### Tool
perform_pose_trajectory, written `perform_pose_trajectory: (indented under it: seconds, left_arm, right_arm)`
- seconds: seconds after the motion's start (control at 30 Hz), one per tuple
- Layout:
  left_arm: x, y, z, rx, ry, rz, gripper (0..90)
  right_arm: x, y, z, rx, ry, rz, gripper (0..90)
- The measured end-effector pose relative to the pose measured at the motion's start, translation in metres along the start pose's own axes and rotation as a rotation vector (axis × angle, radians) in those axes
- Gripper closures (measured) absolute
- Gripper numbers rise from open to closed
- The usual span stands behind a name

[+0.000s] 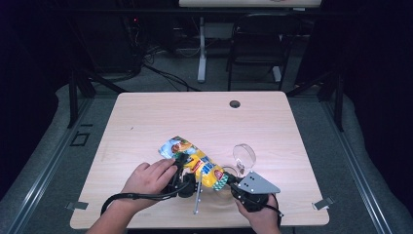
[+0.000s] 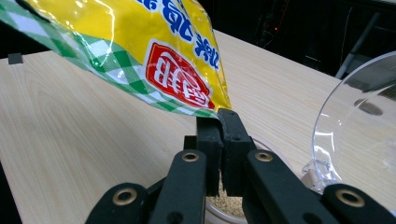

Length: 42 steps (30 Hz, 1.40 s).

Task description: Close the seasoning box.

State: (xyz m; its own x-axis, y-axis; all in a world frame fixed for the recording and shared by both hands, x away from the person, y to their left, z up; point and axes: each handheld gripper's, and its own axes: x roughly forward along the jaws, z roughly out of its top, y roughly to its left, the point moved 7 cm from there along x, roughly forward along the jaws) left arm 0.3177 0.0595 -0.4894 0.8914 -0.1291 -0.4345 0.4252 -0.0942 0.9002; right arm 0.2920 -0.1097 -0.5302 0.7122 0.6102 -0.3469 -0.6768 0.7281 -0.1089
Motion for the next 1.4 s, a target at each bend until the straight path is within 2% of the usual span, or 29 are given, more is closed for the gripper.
perform_pose_trajectory:
  seconds: [0.2, 0.23, 0.27, 0.4, 0.67, 0.7, 0.83, 1.0, 1.27, 1.4]
  left_arm:
    - [0.002, -0.004, -0.004, -0.043, -0.015, -0.018, 88.5]
    - [0.002, -0.006, -0.004, -0.064, -0.017, -0.023, 88.5]
    - [0.003, -0.006, -0.005, -0.063, -0.015, -0.031, 88.5]
    - [0.005, -0.011, -0.008, -0.106, -0.030, -0.050, 88.6]
    - [0.007, -0.015, -0.012, -0.153, -0.042, -0.076, 88.6]
    - [0.008, -0.017, -0.013, -0.172, -0.053, -0.087, 88.6]
    - [0.011, -0.021, -0.014, -0.195, -0.071, -0.104, 88.6]
    - [0.015, -0.026, -0.016, -0.257, -0.096, -0.142, 88.6]
    - [0.018, -0.031, -0.020, -0.284, -0.103, -0.167, 88.6]
    - [0.021, -0.034, -0.020, -0.321, -0.116, -0.185, 88.6]
  right_arm:
    - [0.000, 0.000, 0.001, -0.003, 0.000, 0.003, 88.3]
    - [0.000, 0.000, 0.001, 0.000, -0.004, 0.006, 88.3]
    - [0.000, 0.000, 0.001, -0.002, -0.003, 0.004, 88.3]
    - [0.001, 0.000, 0.001, -0.001, -0.007, 0.005, 88.1]
    - [0.002, -0.001, 0.002, 0.010, -0.022, 0.004, 87.0]
    - [0.002, -0.001, 0.003, 0.014, -0.027, 0.011, 86.3]
    - [0.001, -0.004, 0.002, 0.036, -0.035, 0.014, 82.1]
    - [0.001, -0.006, 0.001, 0.044, -0.045, 0.009, 75.8]
    - [-0.002, -0.007, -0.001, 0.051, -0.050, 0.010, 66.3]
    - [-0.004, -0.009, -0.003, 0.060, -0.055, 0.008, 63.4]
